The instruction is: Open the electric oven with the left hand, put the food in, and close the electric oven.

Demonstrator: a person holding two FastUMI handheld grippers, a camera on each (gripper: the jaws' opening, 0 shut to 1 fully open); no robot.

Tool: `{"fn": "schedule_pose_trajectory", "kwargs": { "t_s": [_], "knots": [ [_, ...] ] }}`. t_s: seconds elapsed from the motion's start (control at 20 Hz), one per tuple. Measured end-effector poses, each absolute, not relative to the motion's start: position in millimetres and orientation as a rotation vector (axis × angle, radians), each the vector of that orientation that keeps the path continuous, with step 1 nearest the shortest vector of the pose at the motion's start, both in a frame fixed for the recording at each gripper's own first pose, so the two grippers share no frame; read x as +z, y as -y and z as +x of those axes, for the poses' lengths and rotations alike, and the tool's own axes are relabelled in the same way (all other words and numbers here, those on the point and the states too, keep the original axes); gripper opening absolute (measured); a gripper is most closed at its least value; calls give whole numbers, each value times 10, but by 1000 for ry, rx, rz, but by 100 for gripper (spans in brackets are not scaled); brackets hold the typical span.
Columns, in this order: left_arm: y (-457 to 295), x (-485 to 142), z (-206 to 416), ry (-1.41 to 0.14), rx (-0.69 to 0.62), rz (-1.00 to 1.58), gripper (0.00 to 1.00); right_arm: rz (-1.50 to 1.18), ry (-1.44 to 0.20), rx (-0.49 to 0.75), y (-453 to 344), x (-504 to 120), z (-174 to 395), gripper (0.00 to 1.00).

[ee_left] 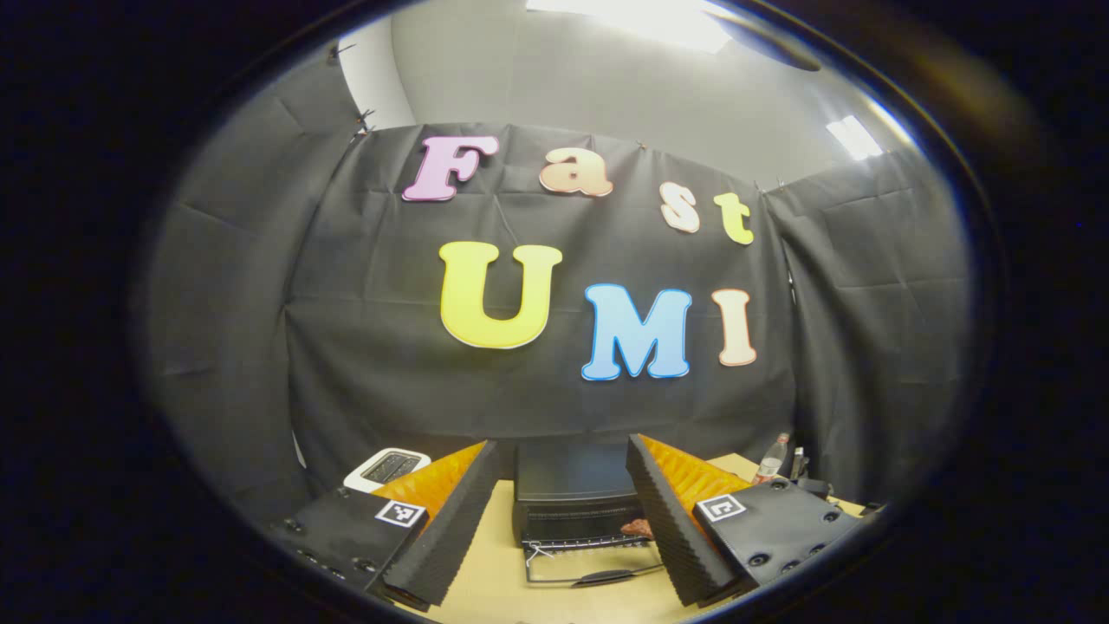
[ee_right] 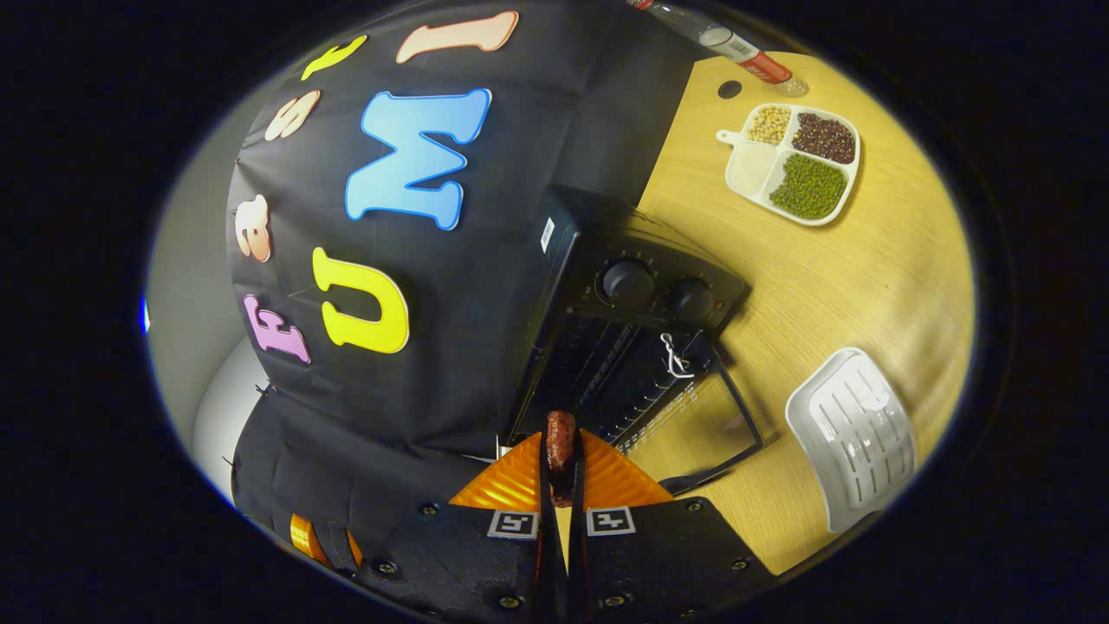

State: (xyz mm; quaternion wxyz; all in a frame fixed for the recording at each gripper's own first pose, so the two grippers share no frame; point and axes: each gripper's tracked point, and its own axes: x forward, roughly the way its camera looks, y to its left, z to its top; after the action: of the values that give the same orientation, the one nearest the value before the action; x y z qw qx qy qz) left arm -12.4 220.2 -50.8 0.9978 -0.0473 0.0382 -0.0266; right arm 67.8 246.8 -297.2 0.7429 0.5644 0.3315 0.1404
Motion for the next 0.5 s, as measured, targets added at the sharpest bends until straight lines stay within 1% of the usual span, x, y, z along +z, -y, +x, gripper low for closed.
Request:
{"fn": "schedule_pose_trajectory", "kwargs": {
  "t_s": [0.15, 0.2, 0.3, 0.35, 0.5],
  "knots": [
    [-2333, -514, -190, -90, -53, -98, 100, 1218, -741, 292, -2682, -3161, 891, 6],
    [-2390, -507, -216, -92, -50, -88, 98, 1223, -737, 286, -2737, -3201, 968, 6],
    [-2489, -545, -238, -104, -44, -74, 98, 1236, -726, 262, -2827, -3299, 1134, 6],
    [-2526, -579, -231, -113, -40, -74, 100, 1239, -720, 252, -2861, -3345, 1221, 6],
    [-2658, -665, -236, -140, -25, -79, 100, 1247, -693, 235, -2970, -3438, 1479, 6]
  ]
}}
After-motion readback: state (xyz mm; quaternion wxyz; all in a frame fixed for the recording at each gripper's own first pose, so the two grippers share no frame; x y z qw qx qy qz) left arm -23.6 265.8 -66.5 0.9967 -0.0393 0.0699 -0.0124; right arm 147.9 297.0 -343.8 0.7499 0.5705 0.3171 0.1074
